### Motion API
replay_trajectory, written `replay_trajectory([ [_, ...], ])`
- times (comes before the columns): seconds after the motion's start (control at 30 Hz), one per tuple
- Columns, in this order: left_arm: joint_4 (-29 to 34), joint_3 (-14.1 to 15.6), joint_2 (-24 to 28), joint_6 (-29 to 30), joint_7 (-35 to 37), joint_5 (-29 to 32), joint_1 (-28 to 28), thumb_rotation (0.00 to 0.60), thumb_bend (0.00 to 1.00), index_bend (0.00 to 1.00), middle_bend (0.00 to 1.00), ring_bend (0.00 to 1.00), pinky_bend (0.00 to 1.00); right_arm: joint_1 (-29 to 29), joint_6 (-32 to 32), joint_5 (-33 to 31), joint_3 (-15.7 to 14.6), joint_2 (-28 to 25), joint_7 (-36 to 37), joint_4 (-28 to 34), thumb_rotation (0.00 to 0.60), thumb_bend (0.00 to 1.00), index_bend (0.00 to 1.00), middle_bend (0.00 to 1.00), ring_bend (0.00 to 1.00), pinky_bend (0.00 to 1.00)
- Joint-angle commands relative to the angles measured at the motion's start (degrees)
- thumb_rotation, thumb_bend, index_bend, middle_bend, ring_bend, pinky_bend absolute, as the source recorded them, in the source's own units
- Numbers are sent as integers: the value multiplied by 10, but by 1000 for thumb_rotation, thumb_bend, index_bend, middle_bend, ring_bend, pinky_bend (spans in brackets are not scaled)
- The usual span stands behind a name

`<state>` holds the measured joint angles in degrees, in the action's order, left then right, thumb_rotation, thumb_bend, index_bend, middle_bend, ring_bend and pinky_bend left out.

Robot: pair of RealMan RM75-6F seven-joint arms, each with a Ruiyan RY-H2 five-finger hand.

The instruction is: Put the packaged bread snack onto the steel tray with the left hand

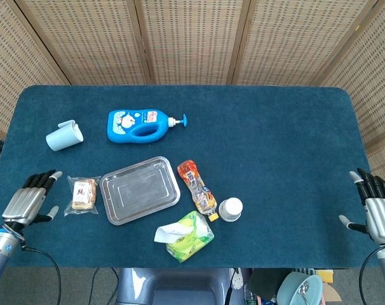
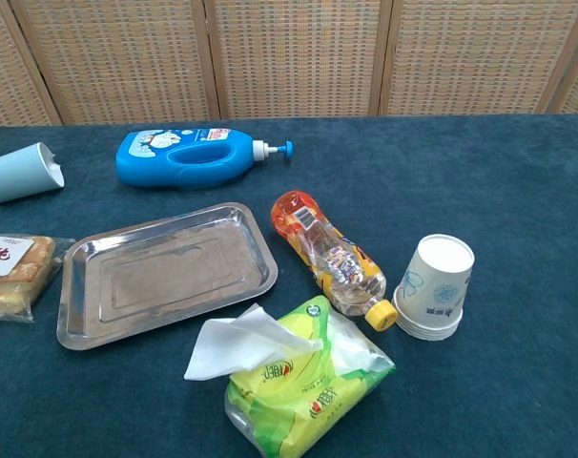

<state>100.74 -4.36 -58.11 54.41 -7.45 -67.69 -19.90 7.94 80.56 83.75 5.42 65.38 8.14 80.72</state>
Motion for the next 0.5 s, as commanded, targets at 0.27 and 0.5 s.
replay_trajectory([
  [0.27,-24,6,-15,-49,2,45,-42,600,423,0,0,0,0,5,5,14,-2,15,28,-33,600,181,0,0,0,0],
  [0.5,-43,9,-37,-56,-21,71,-56,600,308,0,0,0,0,2,14,19,-3,19,39,-45,600,181,0,0,0,0],
])
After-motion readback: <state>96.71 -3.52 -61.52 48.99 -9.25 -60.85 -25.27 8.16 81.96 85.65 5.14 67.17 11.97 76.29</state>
